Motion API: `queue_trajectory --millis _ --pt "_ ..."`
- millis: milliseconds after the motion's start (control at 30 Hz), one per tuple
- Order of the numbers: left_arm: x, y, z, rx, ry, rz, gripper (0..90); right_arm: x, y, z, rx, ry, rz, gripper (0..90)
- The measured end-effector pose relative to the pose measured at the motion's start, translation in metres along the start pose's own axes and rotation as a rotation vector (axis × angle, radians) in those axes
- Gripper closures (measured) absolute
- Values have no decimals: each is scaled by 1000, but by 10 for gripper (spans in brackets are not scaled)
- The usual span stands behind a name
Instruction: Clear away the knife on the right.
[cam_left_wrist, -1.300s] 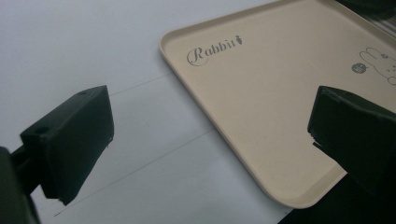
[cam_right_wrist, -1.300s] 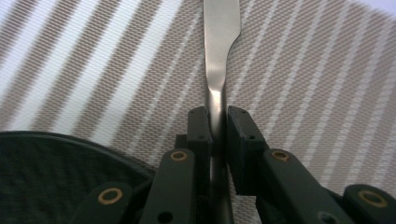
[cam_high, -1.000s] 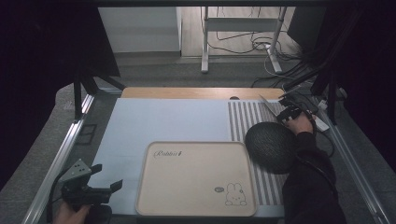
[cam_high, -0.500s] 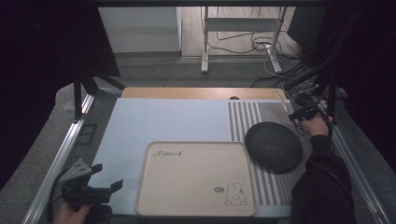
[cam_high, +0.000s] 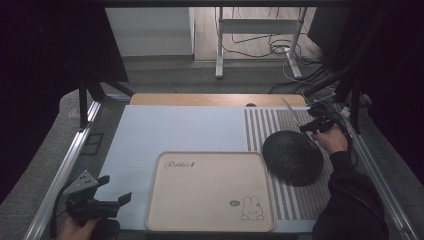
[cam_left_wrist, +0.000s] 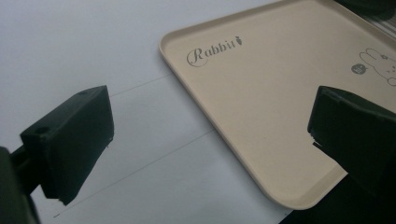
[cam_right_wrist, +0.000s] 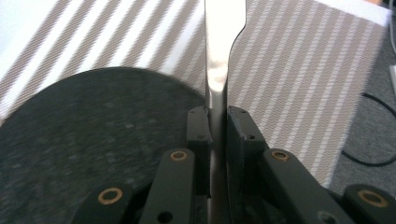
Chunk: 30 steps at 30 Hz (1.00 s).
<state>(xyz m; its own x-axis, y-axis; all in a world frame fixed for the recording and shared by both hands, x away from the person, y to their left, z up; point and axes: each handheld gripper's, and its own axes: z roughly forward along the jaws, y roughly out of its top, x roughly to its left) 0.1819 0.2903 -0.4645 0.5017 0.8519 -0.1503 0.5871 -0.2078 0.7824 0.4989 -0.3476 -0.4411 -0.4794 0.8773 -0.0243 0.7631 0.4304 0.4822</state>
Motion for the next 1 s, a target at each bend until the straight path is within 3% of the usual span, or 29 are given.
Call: queue_trajectory --millis 500,600,1000 --pt "0 0 0 -1 0 2 14 75 -16 -11 10 99 -136 802" --pt "0 0 0 -1 1 3 14 89 -19 -12 23 110 -141 802" --pt "0 0 0 0 3 4 14 153 -35 -19 44 182 -241 801"
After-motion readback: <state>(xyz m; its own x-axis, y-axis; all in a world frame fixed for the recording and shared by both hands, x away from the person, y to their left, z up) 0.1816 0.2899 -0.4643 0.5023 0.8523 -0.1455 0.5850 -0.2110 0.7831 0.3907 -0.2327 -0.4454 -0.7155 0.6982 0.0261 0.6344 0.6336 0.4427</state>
